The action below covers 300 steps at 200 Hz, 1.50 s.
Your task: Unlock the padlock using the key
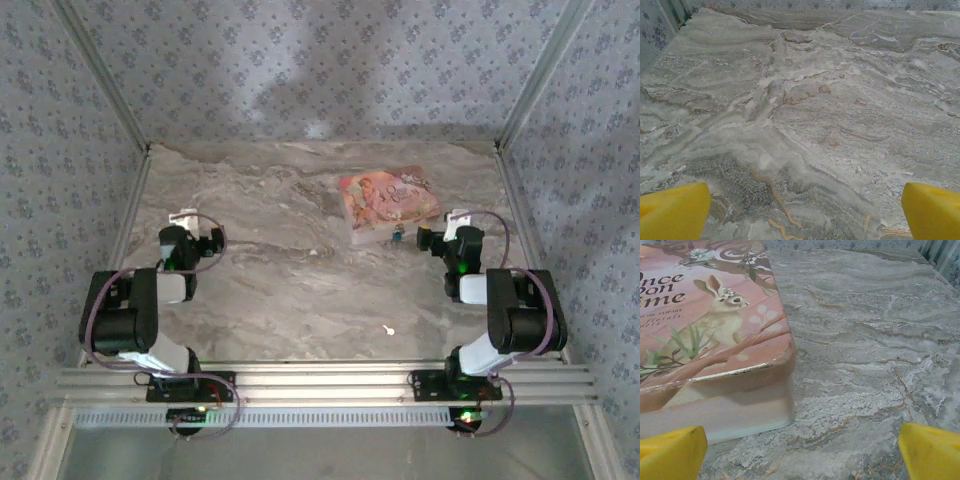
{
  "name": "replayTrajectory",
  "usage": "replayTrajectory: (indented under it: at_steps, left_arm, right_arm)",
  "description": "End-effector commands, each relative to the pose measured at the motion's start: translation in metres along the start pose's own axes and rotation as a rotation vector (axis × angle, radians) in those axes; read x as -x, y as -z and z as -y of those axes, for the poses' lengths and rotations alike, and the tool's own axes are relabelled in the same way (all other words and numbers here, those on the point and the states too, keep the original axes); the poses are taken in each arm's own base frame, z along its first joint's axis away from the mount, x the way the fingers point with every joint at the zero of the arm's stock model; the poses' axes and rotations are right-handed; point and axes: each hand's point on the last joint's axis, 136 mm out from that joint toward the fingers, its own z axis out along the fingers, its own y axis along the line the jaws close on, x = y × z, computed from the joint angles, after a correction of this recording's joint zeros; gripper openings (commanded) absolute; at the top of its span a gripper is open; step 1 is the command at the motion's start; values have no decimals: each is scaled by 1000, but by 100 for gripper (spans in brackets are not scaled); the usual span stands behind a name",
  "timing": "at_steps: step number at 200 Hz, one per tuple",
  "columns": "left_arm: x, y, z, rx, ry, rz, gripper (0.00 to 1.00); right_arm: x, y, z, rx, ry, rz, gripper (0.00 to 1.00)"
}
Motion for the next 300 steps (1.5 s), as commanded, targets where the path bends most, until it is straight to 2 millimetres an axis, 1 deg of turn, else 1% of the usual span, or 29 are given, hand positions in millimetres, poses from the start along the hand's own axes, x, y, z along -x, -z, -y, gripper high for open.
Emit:
replayTrajectory:
  at_steps: [1, 248, 268, 300]
  left_arm:
    - [5, -2, 3, -6, 4, 8, 98]
    - [5, -2, 2, -1, 8, 9, 98]
    - [12, 4, -2, 23, 21, 27, 98]
    - [32, 26, -7, 55, 30, 68, 98]
  right_arm:
    - [2, -1, 1, -16, 14, -2, 100]
    - [2, 0, 0, -4, 7, 1, 100]
    - [10, 4, 1, -4, 6, 4, 100]
    - [31, 19, 5, -23, -10, 7, 100]
